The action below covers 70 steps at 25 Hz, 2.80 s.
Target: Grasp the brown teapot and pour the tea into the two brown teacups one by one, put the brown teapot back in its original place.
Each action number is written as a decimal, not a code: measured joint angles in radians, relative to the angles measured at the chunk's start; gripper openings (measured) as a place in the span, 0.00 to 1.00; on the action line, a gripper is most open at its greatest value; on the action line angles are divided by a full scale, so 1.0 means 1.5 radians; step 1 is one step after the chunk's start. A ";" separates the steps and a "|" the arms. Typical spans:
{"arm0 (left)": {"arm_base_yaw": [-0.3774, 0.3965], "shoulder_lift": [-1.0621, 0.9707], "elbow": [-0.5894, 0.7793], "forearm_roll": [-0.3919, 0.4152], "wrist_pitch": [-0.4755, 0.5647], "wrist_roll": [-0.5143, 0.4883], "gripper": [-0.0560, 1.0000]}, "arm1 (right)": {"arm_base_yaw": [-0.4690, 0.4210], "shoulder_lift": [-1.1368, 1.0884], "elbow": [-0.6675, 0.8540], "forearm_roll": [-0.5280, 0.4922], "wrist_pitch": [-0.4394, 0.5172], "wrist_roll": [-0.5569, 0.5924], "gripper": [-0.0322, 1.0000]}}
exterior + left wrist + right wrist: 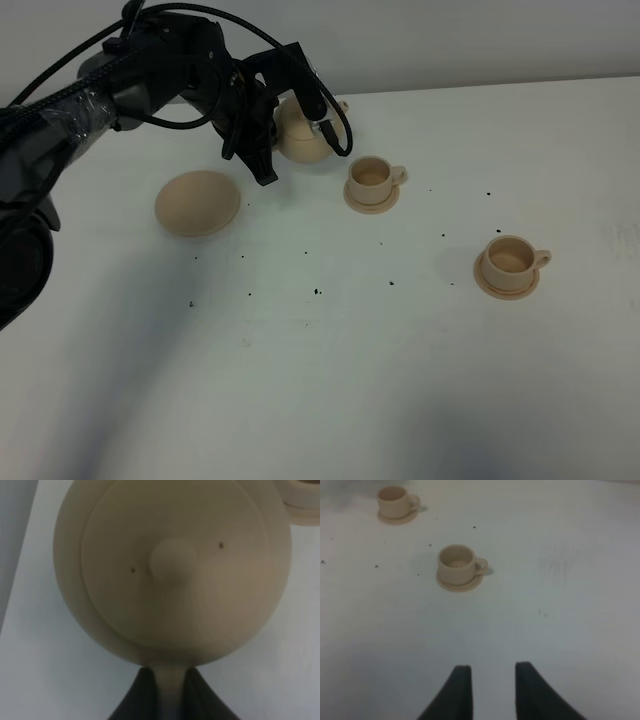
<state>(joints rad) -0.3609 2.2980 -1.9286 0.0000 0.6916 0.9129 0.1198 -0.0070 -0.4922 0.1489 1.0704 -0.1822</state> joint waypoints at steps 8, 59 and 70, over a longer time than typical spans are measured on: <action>-0.011 0.028 0.000 0.015 -0.026 0.021 0.19 | 0.000 0.000 0.000 0.000 0.000 0.000 0.27; -0.046 0.028 0.000 0.242 -0.108 0.232 0.19 | 0.000 0.000 0.000 0.000 0.000 0.000 0.27; -0.059 0.028 0.000 0.254 -0.142 0.277 0.19 | 0.000 0.000 0.000 0.000 0.000 0.000 0.27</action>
<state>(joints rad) -0.4497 2.3397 -1.9286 0.3810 0.4790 1.3286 0.1198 -0.0070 -0.4922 0.1492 1.0704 -0.1822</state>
